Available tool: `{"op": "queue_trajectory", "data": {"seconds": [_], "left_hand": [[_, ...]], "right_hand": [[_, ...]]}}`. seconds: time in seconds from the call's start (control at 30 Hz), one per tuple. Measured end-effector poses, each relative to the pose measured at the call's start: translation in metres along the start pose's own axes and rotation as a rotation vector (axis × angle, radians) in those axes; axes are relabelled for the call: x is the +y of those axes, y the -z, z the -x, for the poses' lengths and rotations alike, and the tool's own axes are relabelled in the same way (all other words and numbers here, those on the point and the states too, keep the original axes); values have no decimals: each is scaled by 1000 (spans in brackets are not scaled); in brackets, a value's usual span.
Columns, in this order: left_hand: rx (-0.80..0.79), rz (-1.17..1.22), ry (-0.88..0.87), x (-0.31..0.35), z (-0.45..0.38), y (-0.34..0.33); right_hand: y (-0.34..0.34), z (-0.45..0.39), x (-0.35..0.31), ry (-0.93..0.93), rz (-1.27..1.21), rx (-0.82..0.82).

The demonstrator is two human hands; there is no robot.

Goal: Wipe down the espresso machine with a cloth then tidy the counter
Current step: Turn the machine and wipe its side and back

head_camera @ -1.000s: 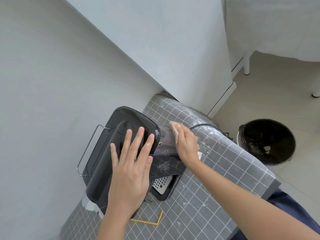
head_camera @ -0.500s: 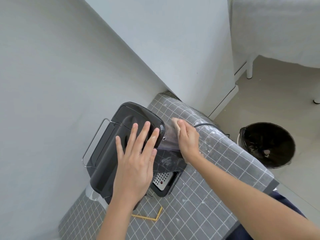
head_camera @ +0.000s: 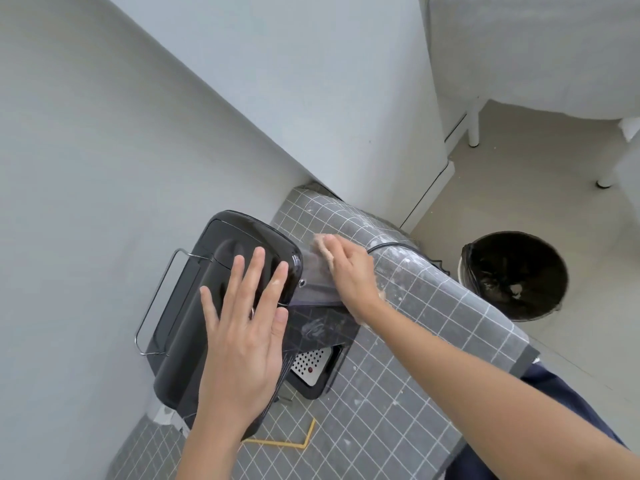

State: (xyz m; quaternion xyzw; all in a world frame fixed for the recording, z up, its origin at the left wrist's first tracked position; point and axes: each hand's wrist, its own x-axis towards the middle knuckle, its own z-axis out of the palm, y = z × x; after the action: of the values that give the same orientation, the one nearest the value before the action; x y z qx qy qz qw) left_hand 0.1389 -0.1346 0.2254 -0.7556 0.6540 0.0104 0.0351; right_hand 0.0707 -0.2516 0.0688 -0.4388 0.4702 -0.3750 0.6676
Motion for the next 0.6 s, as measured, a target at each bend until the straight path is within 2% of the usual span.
{"op": "queue_trajectory", "data": {"seconds": [0.07, 0.1, 0.23, 0.33, 0.4, 0.47, 0.57, 0.6], "left_hand": [[2, 2, -1, 1, 0, 0], [3, 3, -3, 1, 0, 0], [13, 5, -5, 0, 1, -1], [16, 4, -12, -1, 1, 0], [12, 7, -8, -1, 1, 0], [11, 27, -8, 0, 1, 1], [2, 108, -25, -2, 2, 2], [-7, 148, -36, -4, 2, 3]], "right_hand": [[12, 7, 33, -123, 65, 20], [15, 15, 45, -128, 86, 42], [-7, 57, 45, -10, -38, 148], [-20, 58, 20, 172, -53, 99], [-15, 44, 13, 215, -12, 72], [-7, 33, 24, 159, 43, 82], [-4, 45, 50, -96, 23, 134], [-7, 57, 54, -128, 6, 154]]}}
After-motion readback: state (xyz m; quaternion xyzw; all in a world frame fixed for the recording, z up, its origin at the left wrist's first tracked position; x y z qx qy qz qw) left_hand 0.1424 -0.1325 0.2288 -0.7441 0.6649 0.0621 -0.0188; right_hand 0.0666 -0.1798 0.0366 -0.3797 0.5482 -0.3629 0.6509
